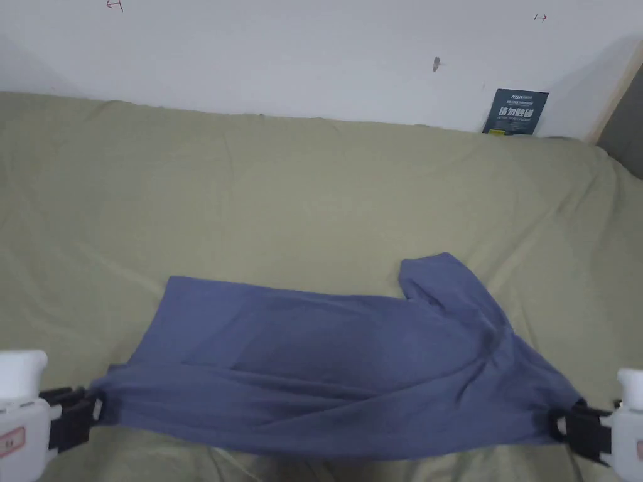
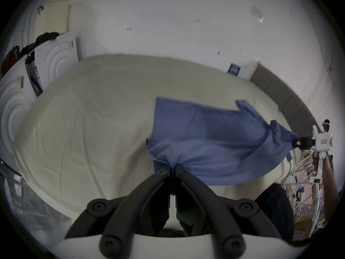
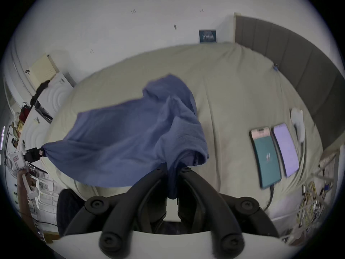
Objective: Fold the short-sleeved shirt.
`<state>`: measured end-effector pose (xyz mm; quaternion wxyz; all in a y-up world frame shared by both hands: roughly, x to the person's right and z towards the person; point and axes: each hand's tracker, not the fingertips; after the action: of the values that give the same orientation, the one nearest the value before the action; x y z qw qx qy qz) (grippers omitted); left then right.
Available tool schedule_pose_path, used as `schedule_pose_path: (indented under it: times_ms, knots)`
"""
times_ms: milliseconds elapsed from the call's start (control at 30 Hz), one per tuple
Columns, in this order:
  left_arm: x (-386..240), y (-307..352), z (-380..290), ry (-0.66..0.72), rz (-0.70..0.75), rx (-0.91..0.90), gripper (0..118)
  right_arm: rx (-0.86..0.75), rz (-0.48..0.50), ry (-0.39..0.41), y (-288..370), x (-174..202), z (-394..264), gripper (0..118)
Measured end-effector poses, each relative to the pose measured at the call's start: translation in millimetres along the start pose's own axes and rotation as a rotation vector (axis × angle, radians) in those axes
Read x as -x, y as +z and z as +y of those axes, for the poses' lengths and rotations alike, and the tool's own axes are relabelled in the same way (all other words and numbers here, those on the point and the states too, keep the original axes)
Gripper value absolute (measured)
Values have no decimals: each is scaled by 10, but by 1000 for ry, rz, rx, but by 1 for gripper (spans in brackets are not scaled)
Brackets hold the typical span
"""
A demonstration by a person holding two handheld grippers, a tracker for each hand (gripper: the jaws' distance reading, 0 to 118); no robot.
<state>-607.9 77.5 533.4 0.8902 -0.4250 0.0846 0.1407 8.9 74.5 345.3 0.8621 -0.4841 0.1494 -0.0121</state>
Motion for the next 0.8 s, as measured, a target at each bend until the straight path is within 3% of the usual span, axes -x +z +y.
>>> schedule_pose_path:
  times_ms: [100, 167, 233, 267, 300, 333, 367, 433, 567, 600, 633, 667, 700, 733, 767, 800]
  knots:
    - [50, -317, -353, 46, 51, 85, 1, 64, 12, -63, -319, -110, -405, 10]
    - [70, -459, -532, 90, 62, 81, 15, 67, 32, -103, -445, -146, -583, 12]
    - [65, -456, -617, 100, 46, -16, 37, -32, 99, -75, -428, -100, -651, 24]
    - [39, -395, -623, 86, 51, -70, 37, -57, 69, -63, -406, -87, -649, 24]
    - [-12, -298, -616, 57, 48, -110, 72, -58, 48, -64, -354, -59, -621, 55]
    - [-58, -179, -596, 44, 42, -161, 103, -81, 40, -94, -301, -95, -673, 103]
    - [-105, -17, -578, 40, 27, -241, 109, -151, 69, -104, -171, -59, -671, 118]
    - [-215, 284, -514, 8, 16, -348, 111, -331, 93, -86, 207, 70, -653, 118]
    - [-397, 530, -461, -20, 2, -438, 108, -524, 81, -7, 696, 457, -587, 118]
    - [-427, 519, -436, -21, 6, -432, 101, -505, 96, -2, 766, 592, -558, 117]
    - [-454, 504, -394, -20, -5, -429, 79, -506, 117, -5, 806, 661, -549, 102]
    - [-474, 450, -336, -11, -17, -393, 46, -511, 120, -9, 834, 716, -544, 69]
    - [-628, 415, -219, -13, -6, -347, 11, -520, 108, -1, 852, 780, -533, 18]
    - [-669, 312, -142, -19, 9, -315, 0, -519, 62, 16, 823, 860, -493, 0]
    - [-684, 216, -76, -36, 7, -323, 0, -526, 41, 22, 803, 908, -505, 0]
    - [-683, 91, 28, -55, -13, -277, 0, -511, 97, 32, 786, 914, -484, 0]
